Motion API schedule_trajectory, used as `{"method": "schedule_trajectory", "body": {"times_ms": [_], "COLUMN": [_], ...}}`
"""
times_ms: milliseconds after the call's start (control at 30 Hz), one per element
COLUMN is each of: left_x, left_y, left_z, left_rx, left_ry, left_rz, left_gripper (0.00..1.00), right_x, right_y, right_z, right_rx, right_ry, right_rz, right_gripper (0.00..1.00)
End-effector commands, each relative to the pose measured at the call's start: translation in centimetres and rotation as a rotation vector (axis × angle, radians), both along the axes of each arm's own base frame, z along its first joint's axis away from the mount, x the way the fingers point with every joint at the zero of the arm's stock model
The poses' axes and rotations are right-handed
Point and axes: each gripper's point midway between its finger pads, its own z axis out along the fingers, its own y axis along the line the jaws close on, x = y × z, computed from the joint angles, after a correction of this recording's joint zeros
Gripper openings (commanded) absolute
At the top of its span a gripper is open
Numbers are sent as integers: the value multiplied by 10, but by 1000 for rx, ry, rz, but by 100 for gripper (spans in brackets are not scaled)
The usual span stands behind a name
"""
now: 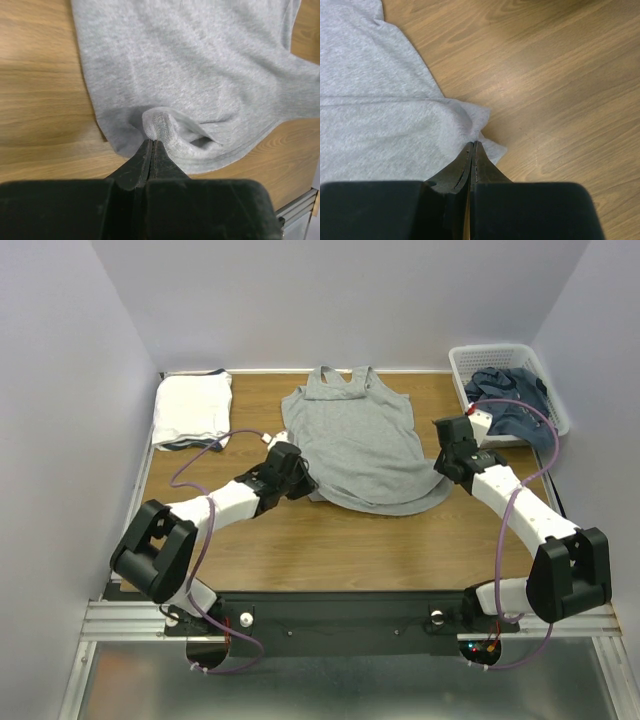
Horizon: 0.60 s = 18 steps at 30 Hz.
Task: Fold and stack the tank tops
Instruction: Flatten the tank top out
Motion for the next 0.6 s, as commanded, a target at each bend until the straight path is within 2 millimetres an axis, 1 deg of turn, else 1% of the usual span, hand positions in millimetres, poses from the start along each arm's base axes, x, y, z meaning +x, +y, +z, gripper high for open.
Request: {"method": "schedule_trajectory", "body": {"times_ms": [0,67,100,133,167,233,300,367,433,467,500,533,567], "left_x": [14,12,13,9,10,0,-14,-29,-41,-51,-57,-68,-73], "left_y": [24,32,37,39,40,46,46,51,53,55,55,57,57], "left_z": [32,32,36,34,37,29,20,5,-3,-11,-14,-24,-25], "left_rx": [35,42,48,57,64,98,94,103,108,104,103,103,99], "left_ry": [-77,-71,-83,-74,-87,-48,-9,35,61,85,98,129,133], "left_rz": [42,45,46,38,28,14,-24,-43,-66,-84,-96,-110,-116], "left_gripper": [0,0,0,0,0,0,0,0,0,0,0,0,0], "right_x": [4,3,3,2,1,0,-3,-5,-7,-7,-8,-9,-9], "right_y": [-6,-6,-6,-6,-6,-6,-7,-7,-8,-8,-8,-9,-9], "right_z": [7,5,5,5,4,5,5,4,2,1,1,0,0], "right_rx": [-7,-7,-6,-3,-3,0,0,-2,-3,-3,-4,-4,-3], "right_ry": [-48,-43,-45,-44,-42,-45,-46,-44,-41,-40,-38,-36,-37], "right_rz": [-24,-23,-22,-20,-18,-18,-19,-17,-18,-16,-18,-18,-19], "right_gripper": [0,0,0,0,1,0,0,0,1,0,0,0,0]}}
